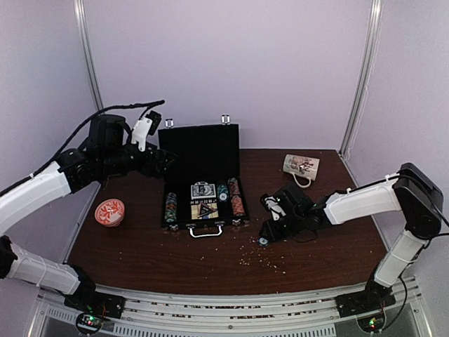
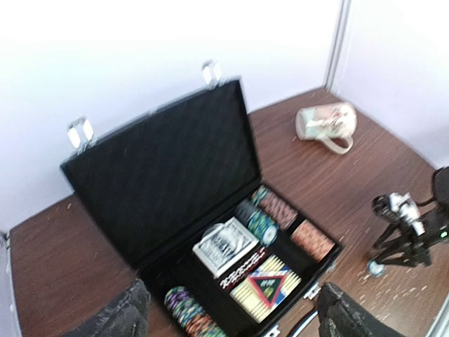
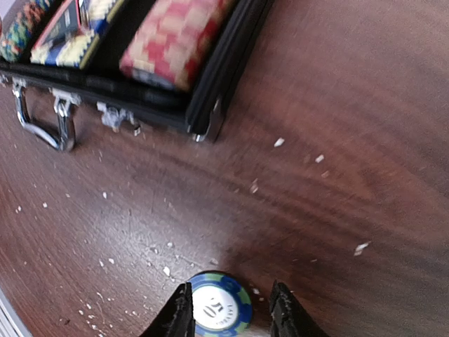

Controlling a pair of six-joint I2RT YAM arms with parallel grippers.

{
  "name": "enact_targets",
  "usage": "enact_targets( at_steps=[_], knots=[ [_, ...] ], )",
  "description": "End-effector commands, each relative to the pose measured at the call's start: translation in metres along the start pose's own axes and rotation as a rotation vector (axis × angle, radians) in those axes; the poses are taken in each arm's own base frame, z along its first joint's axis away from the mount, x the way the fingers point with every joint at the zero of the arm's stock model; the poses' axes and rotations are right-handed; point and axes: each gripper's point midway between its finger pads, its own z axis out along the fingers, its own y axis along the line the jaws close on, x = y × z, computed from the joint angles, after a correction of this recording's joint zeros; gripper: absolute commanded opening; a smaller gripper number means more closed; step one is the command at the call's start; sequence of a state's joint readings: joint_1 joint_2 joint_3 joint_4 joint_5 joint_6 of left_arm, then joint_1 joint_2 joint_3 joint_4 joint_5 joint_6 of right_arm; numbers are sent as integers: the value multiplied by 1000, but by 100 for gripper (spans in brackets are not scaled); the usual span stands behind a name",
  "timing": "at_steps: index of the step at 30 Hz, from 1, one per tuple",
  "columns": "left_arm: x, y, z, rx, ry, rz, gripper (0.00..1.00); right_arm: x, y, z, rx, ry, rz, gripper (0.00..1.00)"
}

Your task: Pack up texas hold em set

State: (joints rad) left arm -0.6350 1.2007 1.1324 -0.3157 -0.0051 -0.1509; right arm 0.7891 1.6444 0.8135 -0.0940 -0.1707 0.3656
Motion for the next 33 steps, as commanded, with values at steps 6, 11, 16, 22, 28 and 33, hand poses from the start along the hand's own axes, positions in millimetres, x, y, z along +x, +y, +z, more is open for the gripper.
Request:
enact_targets(
  at_steps=[6,11,16,22,28,33],
  knots=[
    [6,33,-14,-150,-42,49,87,22,18,20,-91,63,30,35],
    [13,37,-7,-118,-27,2,87,37,22,25,-100,105,8,32],
    [27,44,7,-115,23,-33,87,54,30,22,-112,154,-32,31],
    [34,49,14,-115,50,-48,87,87,38,11,-127,211,-44,30],
    [37,51,17,-116,58,-50,87,109,49,-1,-162,217,-37,30],
    [37,51,17,-116,59,-53,87,104,54,-5,-161,184,-48,29]
  ],
)
